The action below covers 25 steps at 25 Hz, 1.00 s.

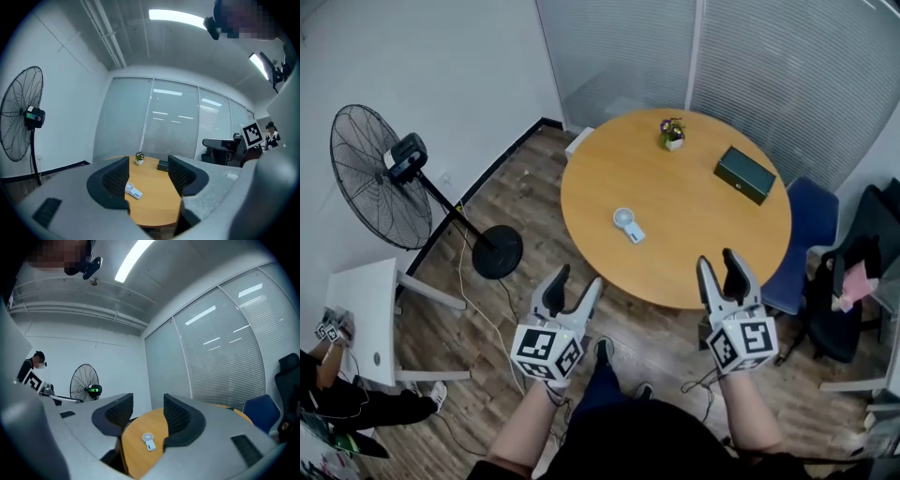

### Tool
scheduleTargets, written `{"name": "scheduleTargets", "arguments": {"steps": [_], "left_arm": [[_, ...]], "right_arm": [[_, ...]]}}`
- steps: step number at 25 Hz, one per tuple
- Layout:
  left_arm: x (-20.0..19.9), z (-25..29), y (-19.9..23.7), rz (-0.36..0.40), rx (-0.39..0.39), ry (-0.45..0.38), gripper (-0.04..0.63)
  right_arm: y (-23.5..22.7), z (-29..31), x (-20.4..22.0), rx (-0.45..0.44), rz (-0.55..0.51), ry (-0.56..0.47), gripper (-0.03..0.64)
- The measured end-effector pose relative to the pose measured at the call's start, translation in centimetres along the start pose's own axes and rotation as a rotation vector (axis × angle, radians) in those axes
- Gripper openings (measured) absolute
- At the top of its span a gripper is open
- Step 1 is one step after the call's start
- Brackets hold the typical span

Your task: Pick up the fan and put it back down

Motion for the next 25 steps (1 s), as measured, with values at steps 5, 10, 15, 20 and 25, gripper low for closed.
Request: {"name": "scheduleTargets", "arguments": {"steps": [5,10,15,20,25], "left_arm": [[0.0,4.8,4.6,-0.016,0.051,0.017,0.256],[-0.5,8.9,9.8,-0.029,0.087,0.026,0.256],[-0.7,13.0,14.8,-0.048,0.121,0.043,0.256],[0.0,15.7,18.1,-0.060,0.153,0.055,0.256],[0.8,18.0,20.3,-0.081,0.158,0.080,0.256]], "right_arm": [[-0.1,4.8,0.5,0.047,-0.016,0.024,0.209],[0.5,9.9,1.3,0.098,-0.022,0.050,0.209],[0.9,14.6,2.4,0.153,-0.033,0.087,0.209],[0.9,17.5,3.7,0.202,-0.045,0.113,0.209],[0.1,20.4,5.6,0.216,-0.050,0.166,0.212]]}}
Point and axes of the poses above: the fingertips, and each gripper's own axes: z forward along the fingers, y to its left, x out of its underside, the point moved 4 cm from there along -z, backward along the fingers, and after that the axes turned 2 degrees about z, right-handed, at the moved point
